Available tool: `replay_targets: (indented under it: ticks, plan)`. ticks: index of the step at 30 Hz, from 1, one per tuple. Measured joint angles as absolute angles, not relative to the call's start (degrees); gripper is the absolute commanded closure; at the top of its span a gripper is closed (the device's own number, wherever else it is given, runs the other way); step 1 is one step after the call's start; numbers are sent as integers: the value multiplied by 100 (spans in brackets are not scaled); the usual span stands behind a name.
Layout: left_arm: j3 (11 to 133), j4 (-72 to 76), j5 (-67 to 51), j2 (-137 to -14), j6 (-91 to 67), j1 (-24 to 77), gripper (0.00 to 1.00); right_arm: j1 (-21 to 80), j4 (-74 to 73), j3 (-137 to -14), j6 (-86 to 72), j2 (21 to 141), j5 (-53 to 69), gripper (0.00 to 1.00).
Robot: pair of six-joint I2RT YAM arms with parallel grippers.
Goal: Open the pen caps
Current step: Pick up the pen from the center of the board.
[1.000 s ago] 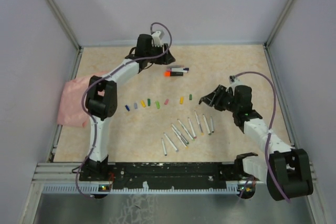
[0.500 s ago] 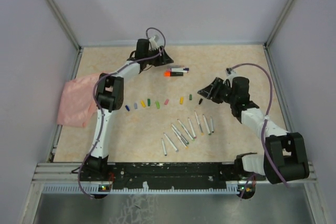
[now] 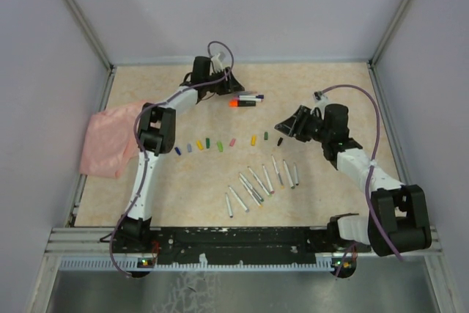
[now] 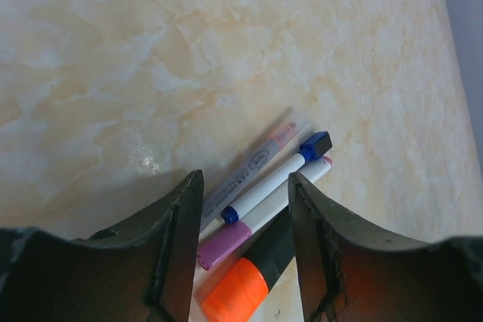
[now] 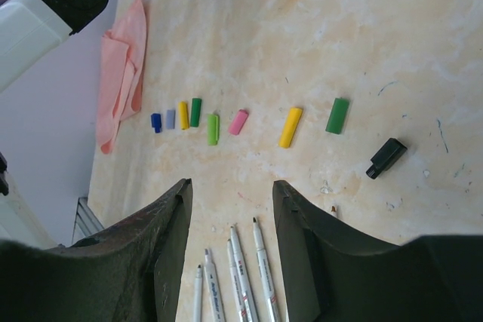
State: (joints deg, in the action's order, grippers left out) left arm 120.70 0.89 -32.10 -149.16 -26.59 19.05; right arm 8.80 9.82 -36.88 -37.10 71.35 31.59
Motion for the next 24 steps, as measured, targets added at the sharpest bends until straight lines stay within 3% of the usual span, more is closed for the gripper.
replay_targets:
  ticks: [18,24]
  plan:
    - [10429,121,-3771,-13961,-2263,1922,44,880,1057,-3520,-3732,6772,3199,53]
    - [10005,78,-3795,-13673,-2161,1979,39,880,1068,-3404,-3774,6707,3223,53]
